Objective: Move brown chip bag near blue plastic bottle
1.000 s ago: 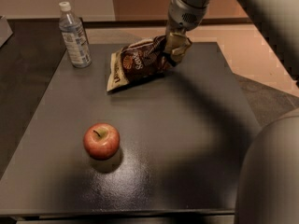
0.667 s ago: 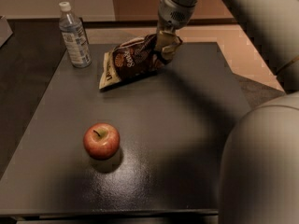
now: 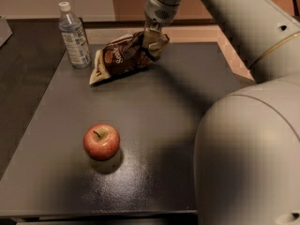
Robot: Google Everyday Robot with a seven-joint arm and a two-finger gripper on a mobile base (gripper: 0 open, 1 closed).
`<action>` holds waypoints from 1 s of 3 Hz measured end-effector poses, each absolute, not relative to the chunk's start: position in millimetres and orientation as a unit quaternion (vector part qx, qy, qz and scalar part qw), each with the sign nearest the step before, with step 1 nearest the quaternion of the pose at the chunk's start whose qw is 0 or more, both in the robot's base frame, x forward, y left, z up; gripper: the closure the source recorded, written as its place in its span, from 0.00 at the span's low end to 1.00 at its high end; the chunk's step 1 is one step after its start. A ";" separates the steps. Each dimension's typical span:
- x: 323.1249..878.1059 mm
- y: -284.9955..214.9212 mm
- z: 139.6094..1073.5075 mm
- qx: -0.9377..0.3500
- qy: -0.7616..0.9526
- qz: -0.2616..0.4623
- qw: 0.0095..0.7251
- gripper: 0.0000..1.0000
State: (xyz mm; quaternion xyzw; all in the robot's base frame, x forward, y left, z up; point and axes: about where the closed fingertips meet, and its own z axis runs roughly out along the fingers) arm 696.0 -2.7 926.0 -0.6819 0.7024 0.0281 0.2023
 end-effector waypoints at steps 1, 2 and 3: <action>705.7 10.4 922.3 -0.680 0.703 0.034 0.208 0.59; 707.3 12.2 920.1 -0.680 0.702 0.034 0.209 0.36; 709.1 14.6 917.2 -0.680 0.701 0.035 0.209 0.12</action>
Offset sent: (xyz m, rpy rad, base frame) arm 0.0082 0.0111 -0.0032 0.0147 0.0002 -0.0011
